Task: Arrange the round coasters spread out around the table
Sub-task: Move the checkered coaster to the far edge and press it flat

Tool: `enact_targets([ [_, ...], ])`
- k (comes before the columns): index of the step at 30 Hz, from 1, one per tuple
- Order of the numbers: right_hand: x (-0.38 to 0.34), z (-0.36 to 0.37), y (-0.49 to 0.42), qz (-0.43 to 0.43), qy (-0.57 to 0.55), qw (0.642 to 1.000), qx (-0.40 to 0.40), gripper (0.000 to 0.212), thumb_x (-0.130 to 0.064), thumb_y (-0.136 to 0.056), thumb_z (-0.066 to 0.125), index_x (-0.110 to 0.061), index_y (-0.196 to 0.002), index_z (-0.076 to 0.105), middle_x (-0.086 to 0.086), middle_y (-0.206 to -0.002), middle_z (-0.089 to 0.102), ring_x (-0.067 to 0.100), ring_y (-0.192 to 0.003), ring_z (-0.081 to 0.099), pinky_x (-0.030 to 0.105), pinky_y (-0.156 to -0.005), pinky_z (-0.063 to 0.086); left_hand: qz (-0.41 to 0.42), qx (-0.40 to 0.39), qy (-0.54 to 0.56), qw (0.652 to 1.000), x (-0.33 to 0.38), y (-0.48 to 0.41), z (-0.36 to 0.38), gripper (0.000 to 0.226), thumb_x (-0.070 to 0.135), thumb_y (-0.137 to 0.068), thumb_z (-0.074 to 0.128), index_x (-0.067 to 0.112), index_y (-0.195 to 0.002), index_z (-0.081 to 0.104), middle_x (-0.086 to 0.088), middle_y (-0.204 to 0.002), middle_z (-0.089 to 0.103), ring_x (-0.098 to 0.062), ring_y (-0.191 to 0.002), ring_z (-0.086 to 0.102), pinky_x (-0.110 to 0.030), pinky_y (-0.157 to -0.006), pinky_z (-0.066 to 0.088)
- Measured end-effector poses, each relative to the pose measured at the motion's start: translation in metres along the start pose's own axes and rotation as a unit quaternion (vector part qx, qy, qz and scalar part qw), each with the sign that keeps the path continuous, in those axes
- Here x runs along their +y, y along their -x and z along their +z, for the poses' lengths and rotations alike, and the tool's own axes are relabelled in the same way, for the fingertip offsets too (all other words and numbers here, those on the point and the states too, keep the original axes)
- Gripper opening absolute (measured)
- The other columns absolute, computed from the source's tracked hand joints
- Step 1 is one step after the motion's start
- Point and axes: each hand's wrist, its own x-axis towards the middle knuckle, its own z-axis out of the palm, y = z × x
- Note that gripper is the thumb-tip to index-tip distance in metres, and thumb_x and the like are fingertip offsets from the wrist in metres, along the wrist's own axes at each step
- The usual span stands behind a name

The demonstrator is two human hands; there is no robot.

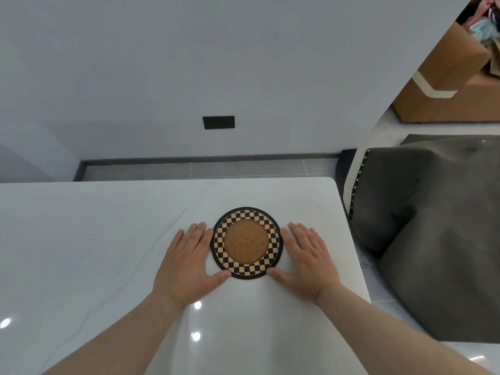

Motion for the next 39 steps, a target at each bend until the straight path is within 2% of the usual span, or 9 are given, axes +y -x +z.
enact_targets([
  [5,0.0013,0.0023,0.0003,0.002,0.006,1.000,-0.003,0.090,-0.081,-0.082,0.020,-0.026,-0.152,0.017,0.003,-0.161,0.019,0.020,-0.149,0.008,0.036,-0.120,-0.004,-0.003,0.006,0.002,1.000,-0.0009,-0.0005,0.0012,0.100,0.083,-0.073,0.035,0.021,-0.151,0.019,0.002,-0.160,0.018,-0.010,-0.147,0.004,-0.033,-0.119,-0.003],
  [11,0.0011,0.0007,0.0001,0.002,0.003,1.000,-0.004,0.086,-0.077,-0.084,0.023,-0.026,-0.152,0.018,0.003,-0.161,0.019,0.020,-0.149,0.008,0.036,-0.120,-0.003,0.007,0.010,0.017,1.000,-0.0025,0.0006,0.0006,0.091,0.073,-0.077,0.039,0.021,-0.150,0.022,0.001,-0.159,0.021,-0.011,-0.147,0.008,-0.032,-0.119,-0.003],
  [18,0.0003,-0.0013,0.0002,0.000,0.014,1.000,-0.012,0.085,-0.076,-0.084,0.022,-0.026,-0.152,0.018,0.003,-0.161,0.018,0.020,-0.149,0.008,0.037,-0.120,-0.004,0.007,0.017,0.008,1.000,-0.0026,0.0006,0.0018,0.087,0.072,-0.080,0.034,0.021,-0.150,0.023,0.000,-0.159,0.023,-0.013,-0.147,0.010,-0.035,-0.120,0.001],
  [25,0.0018,0.0016,0.0000,0.001,0.023,1.000,-0.015,0.085,-0.077,-0.084,0.019,-0.027,-0.152,0.014,0.002,-0.162,0.016,0.020,-0.149,0.005,0.035,-0.119,-0.007,0.010,0.023,0.006,1.000,-0.0036,0.0008,0.0037,0.087,0.074,-0.081,0.032,0.022,-0.150,0.025,0.001,-0.159,0.022,-0.013,-0.147,0.009,-0.033,-0.120,-0.002],
  [33,0.0019,0.0029,-0.0004,0.005,0.015,1.000,0.000,0.084,-0.076,-0.084,0.027,-0.027,-0.152,0.020,0.002,-0.160,0.022,0.021,-0.148,0.012,0.036,-0.120,0.000,0.019,0.038,0.006,0.999,-0.0030,0.0006,0.0037,0.084,0.071,-0.081,0.038,0.018,-0.146,0.035,-0.003,-0.155,0.031,-0.017,-0.145,0.020,-0.035,-0.119,0.003],
  [39,0.0034,0.0054,-0.0013,0.008,0.022,1.000,0.000,0.084,-0.077,-0.083,0.026,-0.029,-0.152,0.017,0.001,-0.161,0.019,0.020,-0.148,0.009,0.036,-0.120,-0.002,0.020,0.046,0.009,0.999,-0.0039,0.0007,0.0053,0.084,0.071,-0.081,0.037,0.019,-0.147,0.032,-0.002,-0.156,0.029,-0.016,-0.146,0.016,-0.033,-0.119,0.001],
])
